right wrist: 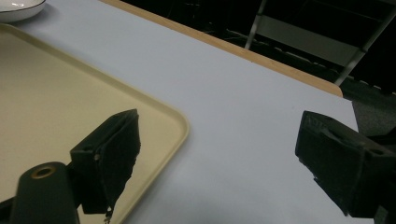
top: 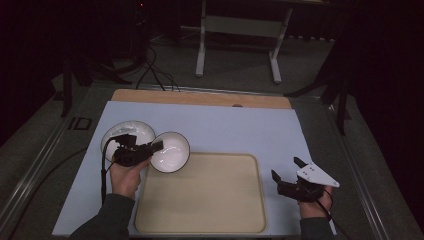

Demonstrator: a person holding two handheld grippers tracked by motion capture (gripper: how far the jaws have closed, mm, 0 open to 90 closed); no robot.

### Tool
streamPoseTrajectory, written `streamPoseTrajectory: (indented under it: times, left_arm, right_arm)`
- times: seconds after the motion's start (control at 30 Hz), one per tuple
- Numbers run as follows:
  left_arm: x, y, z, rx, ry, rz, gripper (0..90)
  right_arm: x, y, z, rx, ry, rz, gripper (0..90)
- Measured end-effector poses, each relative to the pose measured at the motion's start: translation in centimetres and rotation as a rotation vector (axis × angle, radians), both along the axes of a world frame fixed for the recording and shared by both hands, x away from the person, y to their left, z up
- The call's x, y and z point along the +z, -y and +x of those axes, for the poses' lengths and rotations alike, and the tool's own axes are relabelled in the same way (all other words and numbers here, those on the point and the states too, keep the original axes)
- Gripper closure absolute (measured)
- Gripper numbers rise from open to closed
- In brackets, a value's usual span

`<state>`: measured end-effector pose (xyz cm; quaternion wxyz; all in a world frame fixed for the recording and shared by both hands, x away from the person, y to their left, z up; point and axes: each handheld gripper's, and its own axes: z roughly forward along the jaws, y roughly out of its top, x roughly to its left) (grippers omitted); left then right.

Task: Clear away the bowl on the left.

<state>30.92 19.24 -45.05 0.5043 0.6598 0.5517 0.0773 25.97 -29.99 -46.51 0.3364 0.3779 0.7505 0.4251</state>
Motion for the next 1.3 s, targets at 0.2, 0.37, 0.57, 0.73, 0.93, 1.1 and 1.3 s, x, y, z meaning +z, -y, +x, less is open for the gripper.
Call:
streamPoseTrajectory:
  times: [0.2,0.37,0.57,0.73,0.93,1.1,1.3]
  left_arm:
    - [-0.3,0.3,0.0,-0.009,-0.008,0.006,78.5]
    - [-0.6,0.6,0.1,-0.016,-0.018,0.013,78.5]
    - [-0.9,1.2,0.0,-0.035,-0.018,0.027,78.5]
    - [-1.3,1.6,0.1,-0.046,-0.031,0.033,78.5]
    - [-1.6,1.9,0.1,-0.059,-0.04,0.035,78.6]
    - [-1.9,2.7,0.0,-0.079,-0.052,0.05,78.5]
    - [-2.2,3.4,0.0,-0.096,-0.061,0.056,78.6]
  right_arm:
    - [0.0,0.0,0.0,0.0,0.001,0.0,13.5]
    - [0.0,0.0,0.0,0.0,0.001,0.0,13.5]
    - [0.0,0.0,0.0,0.0,0.002,0.0,13.5]
    - [0.0,0.0,0.0,0.0,0.002,0.0,13.5]
    - [0.0,0.0,0.0,-0.001,0.003,-0.001,13.5]
    - [0.0,0.0,0.0,0.0,0.003,-0.001,13.5]
    - [0.0,0.0,0.0,-0.001,0.004,-0.001,13.5]
